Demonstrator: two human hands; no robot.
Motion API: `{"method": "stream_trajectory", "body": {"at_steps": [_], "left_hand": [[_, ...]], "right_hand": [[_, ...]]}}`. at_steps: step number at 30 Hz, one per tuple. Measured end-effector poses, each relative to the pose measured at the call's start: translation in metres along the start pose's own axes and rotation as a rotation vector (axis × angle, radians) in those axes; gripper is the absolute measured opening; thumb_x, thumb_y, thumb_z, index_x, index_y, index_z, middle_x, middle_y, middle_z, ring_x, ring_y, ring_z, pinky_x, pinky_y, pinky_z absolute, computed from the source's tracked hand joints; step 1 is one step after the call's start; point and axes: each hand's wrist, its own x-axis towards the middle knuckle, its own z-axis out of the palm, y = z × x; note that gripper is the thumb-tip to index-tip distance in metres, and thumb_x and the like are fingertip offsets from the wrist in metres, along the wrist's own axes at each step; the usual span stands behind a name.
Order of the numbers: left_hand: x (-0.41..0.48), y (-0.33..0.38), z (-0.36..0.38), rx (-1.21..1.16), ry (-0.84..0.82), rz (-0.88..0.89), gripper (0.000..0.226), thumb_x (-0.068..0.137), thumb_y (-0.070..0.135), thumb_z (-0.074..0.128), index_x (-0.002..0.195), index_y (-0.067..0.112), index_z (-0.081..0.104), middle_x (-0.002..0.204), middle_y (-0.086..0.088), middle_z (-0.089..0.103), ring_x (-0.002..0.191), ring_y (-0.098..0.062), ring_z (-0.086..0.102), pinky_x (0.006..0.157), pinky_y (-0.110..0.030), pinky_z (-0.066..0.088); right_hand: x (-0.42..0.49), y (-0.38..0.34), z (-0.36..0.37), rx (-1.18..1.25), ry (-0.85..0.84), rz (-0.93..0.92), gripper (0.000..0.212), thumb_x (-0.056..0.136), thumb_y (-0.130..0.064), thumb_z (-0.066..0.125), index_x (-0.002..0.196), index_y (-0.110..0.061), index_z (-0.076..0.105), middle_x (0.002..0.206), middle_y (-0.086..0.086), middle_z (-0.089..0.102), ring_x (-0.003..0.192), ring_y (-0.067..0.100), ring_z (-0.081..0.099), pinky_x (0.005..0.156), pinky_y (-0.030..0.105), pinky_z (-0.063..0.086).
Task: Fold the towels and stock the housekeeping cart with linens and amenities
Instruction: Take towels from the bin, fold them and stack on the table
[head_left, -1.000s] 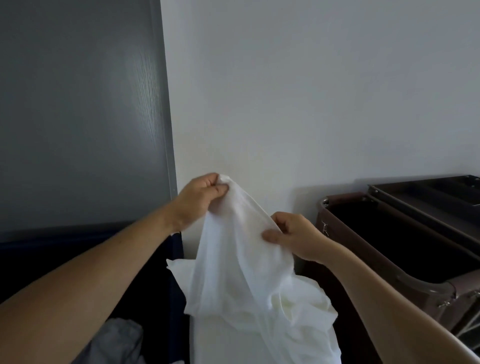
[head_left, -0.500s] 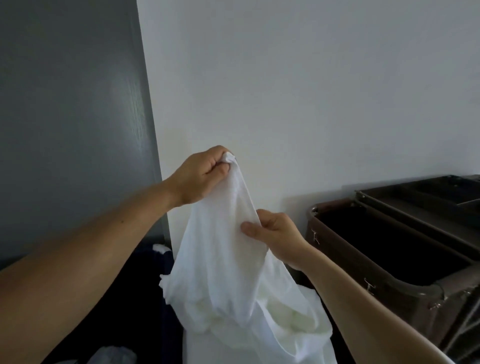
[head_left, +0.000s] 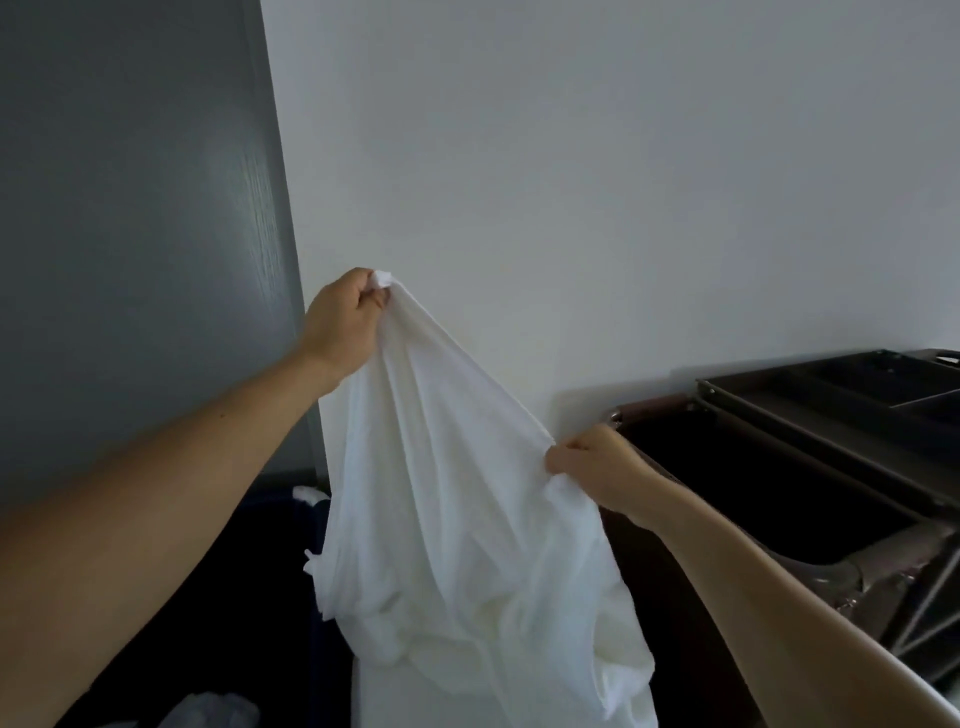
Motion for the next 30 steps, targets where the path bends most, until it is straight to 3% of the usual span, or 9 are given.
{"method": "stream_trajectory", "body": {"at_steps": [3,6,9,14,18,20,23,27,30], "left_hand": [[0.017,0.014,0.004,-0.056,0.089,-0.056,0.017,0.1,0.022,0.049,0.094,0.014,0.063,0.084,0.001,0.058,0.074,-0.015,0.05,0.052,-0.015,0.032],[0.023,0.021,0.008,-0.065,0.084,-0.043,0.015,0.1,0.02,0.049,0.087,0.016,0.057,0.076,0.006,0.054,0.066,-0.008,0.047,0.049,-0.008,0.032],[0.032,0.015,0.003,-0.076,0.124,-0.102,0.018,0.099,0.022,0.05,0.1,0.01,0.063,0.091,-0.001,0.058,0.081,-0.015,0.051,0.06,-0.022,0.031],[0.026,0.003,0.004,-0.06,-0.003,-0.095,0.014,0.1,0.022,0.051,0.094,0.014,0.061,0.092,-0.005,0.058,0.084,-0.019,0.051,0.07,-0.028,0.038],[0.017,0.0,0.008,-0.1,-0.031,-0.108,0.021,0.1,0.022,0.05,0.105,0.008,0.066,0.098,-0.002,0.059,0.088,-0.017,0.052,0.067,-0.024,0.039],[0.015,-0.002,0.005,-0.076,-0.038,-0.103,0.024,0.1,0.021,0.05,0.115,0.008,0.066,0.105,0.002,0.06,0.094,-0.014,0.053,0.068,-0.017,0.036],[0.012,-0.008,0.004,-0.06,-0.045,-0.116,0.025,0.101,0.02,0.05,0.115,0.006,0.065,0.115,-0.009,0.065,0.101,-0.023,0.057,0.075,-0.021,0.036],[0.012,-0.02,-0.001,-0.063,-0.008,-0.174,0.021,0.101,0.018,0.051,0.103,0.002,0.064,0.107,-0.023,0.064,0.086,-0.022,0.053,0.064,-0.018,0.036],[0.007,-0.02,0.0,-0.057,-0.032,-0.187,0.019,0.1,0.019,0.051,0.094,0.005,0.062,0.096,-0.017,0.062,0.081,-0.024,0.057,0.064,-0.023,0.043]], "right_hand": [[-0.01,0.014,0.021,-0.198,-0.254,0.025,0.02,0.087,-0.02,0.069,0.086,0.0,0.07,0.082,0.011,0.066,0.075,0.026,0.063,0.067,0.03,0.047],[-0.012,0.02,0.017,-0.198,-0.196,-0.027,0.022,0.091,-0.023,0.068,0.099,-0.003,0.068,0.104,0.015,0.07,0.098,0.032,0.067,0.086,0.038,0.053],[-0.014,0.019,-0.006,-0.007,-0.049,-0.09,0.016,0.09,-0.029,0.071,0.085,-0.015,0.064,0.09,0.005,0.069,0.084,0.025,0.067,0.078,0.037,0.053],[-0.027,0.048,0.001,-0.138,-0.284,0.021,0.023,0.098,-0.046,0.056,0.082,-0.029,0.053,0.081,-0.015,0.059,0.074,-0.002,0.058,0.063,0.013,0.04],[-0.029,0.073,0.009,0.046,-0.338,0.062,0.025,0.099,-0.05,0.048,0.09,-0.029,0.055,0.086,-0.021,0.061,0.087,-0.002,0.06,0.078,0.017,0.043],[-0.028,0.087,0.017,-0.012,-0.3,0.058,0.026,0.099,-0.049,0.048,0.095,-0.024,0.056,0.094,-0.008,0.058,0.091,0.009,0.059,0.079,0.02,0.045],[-0.026,0.094,0.015,-0.034,-0.073,-0.024,0.019,0.094,-0.041,0.062,0.089,-0.023,0.06,0.084,-0.008,0.057,0.073,0.003,0.057,0.06,0.009,0.043],[-0.033,0.092,-0.007,-0.071,0.291,-0.264,0.009,0.087,-0.023,0.075,0.094,-0.028,0.079,0.086,-0.015,0.062,0.081,0.001,0.06,0.068,0.004,0.041],[-0.045,0.096,0.006,-0.269,0.25,-0.424,0.01,0.089,-0.019,0.072,0.083,-0.021,0.08,0.084,-0.014,0.062,0.078,0.005,0.062,0.07,0.011,0.046]]}}
